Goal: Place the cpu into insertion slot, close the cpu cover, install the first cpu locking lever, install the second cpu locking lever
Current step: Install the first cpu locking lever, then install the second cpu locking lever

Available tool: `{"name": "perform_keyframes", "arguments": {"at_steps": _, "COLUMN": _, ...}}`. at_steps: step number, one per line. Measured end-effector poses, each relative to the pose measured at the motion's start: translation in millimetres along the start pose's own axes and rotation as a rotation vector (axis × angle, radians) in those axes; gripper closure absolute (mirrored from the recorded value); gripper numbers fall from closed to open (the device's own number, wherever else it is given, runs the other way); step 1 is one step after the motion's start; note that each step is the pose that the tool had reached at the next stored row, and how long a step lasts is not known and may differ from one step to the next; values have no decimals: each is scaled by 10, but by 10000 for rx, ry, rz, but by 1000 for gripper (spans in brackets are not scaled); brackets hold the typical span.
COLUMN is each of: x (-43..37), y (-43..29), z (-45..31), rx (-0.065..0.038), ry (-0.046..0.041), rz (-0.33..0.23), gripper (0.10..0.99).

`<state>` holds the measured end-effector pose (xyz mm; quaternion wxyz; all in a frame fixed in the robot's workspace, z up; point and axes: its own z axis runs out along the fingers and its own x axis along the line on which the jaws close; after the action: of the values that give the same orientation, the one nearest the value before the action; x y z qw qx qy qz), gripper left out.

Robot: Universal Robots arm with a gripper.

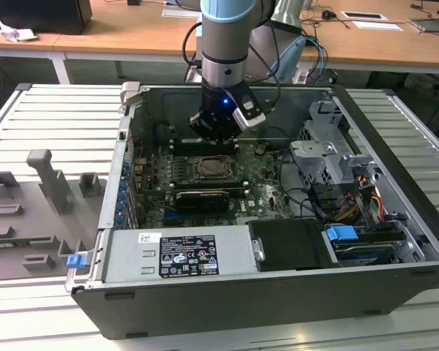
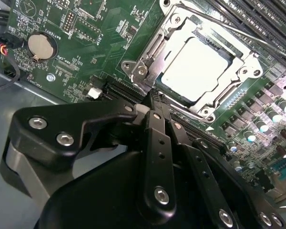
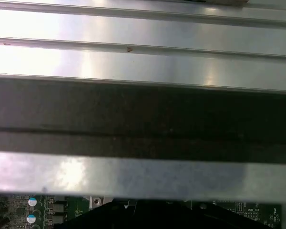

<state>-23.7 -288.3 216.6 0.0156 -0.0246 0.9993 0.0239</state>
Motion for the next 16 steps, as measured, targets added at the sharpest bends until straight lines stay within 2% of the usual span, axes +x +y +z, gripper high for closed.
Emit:
{"name": "perform_keyframes", "arguments": {"at_steps": 4, "x": 2, "y": -56, "z": -3, "rx": 1, "ry": 0, "rz": -1, "gripper": 980}}
{"name": "perform_keyframes", "arguments": {"at_steps": 7, "x": 2, "y": -62, "z": -38, "rx": 1, "ry": 1, "rz": 1, "gripper": 980}}
{"name": "perform_keyframes", "arguments": {"at_steps": 8, "x": 1, "y": -60, "z": -69, "rx": 0, "ry": 0, "rz": 1, "gripper": 980}}
{"name": "perform_keyframes", "arguments": {"at_steps": 10, "x": -3, "y": -55, "z": -188, "rx": 0, "ry": 0, "rz": 0, "gripper": 980}}
{"name": "perform_keyframes", "arguments": {"at_steps": 12, "x": -5, "y": -51, "z": -260, "rx": 0, "ry": 0, "rz": 0, "gripper": 980}}
{"name": "perform_keyframes", "arguments": {"at_steps": 13, "x": -7, "y": -49, "z": -330, "rx": 1, "ry": 1, "rz": -1, "gripper": 980}}
{"name": "perform_keyframes", "arguments": {"at_steps": 16, "x": -6, "y": -72, "z": -365, "rx": -2, "ry": -1, "rz": 0, "gripper": 980}}
